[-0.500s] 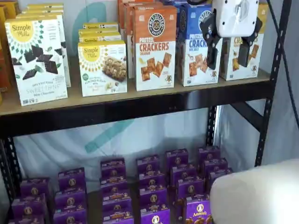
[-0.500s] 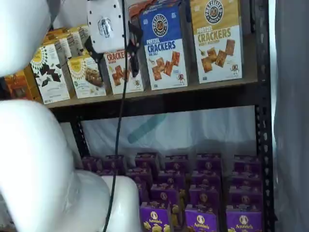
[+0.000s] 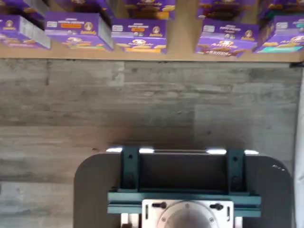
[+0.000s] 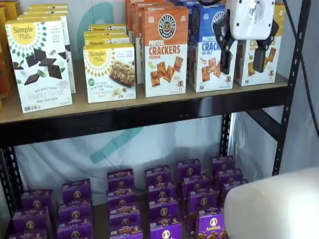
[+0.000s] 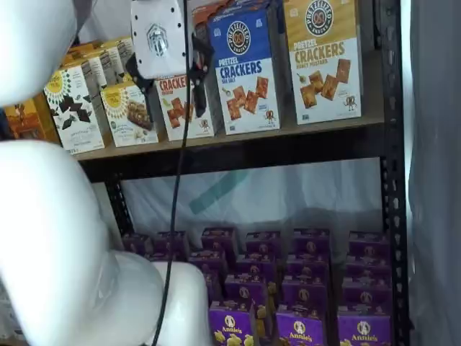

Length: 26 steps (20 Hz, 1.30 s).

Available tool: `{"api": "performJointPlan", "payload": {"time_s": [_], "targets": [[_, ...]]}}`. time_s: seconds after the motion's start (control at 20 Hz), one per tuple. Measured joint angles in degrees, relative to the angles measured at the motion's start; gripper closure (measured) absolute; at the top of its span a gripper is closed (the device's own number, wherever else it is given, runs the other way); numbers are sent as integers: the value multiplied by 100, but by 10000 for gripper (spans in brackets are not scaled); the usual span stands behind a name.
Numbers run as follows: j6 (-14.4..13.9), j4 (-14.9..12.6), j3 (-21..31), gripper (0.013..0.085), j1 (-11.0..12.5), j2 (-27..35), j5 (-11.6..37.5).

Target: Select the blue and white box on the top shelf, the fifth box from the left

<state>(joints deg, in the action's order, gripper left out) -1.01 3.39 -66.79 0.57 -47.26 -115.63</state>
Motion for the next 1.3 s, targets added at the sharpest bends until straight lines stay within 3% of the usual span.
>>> {"api": "performJointPlan", "payload": {"time_s": [0.3, 0.6, 1.05, 1.3], "targets": [[-12, -257, -28, 130, -111, 72, 516], [-8, -300, -416, 130, -119, 495, 883], [112, -266, -1012, 130, 12, 1275, 914], [328, -253, -1190, 130, 235, 1518, 1028]]}}
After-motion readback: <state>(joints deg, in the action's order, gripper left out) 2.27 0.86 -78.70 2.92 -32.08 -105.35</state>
